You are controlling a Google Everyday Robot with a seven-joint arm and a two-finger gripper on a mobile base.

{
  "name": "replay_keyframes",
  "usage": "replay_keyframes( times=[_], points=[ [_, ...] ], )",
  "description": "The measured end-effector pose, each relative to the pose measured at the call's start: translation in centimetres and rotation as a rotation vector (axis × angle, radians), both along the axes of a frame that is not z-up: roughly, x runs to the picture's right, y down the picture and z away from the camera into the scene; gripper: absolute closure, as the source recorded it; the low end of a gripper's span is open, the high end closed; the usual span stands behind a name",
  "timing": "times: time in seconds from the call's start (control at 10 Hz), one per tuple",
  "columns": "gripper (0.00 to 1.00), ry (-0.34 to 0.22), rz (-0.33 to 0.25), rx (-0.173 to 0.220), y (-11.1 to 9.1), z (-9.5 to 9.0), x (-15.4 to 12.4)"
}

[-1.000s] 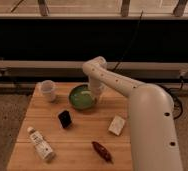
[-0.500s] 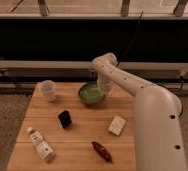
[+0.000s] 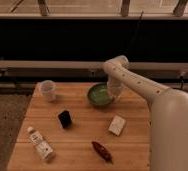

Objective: Drag the ceramic bowl in a circle

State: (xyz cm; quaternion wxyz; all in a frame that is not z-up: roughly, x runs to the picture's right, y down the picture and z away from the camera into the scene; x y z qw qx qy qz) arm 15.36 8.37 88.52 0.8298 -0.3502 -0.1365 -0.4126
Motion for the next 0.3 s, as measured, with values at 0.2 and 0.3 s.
replay_keyframes(
  times=[0.2,0.3],
  points=[
    [0.99,-0.018,0.014,-0.011,2.6,-1.9,0.8],
    [0.99,-0.042,0.02,-0.014,3.7,-2.6,0.6]
  ],
)
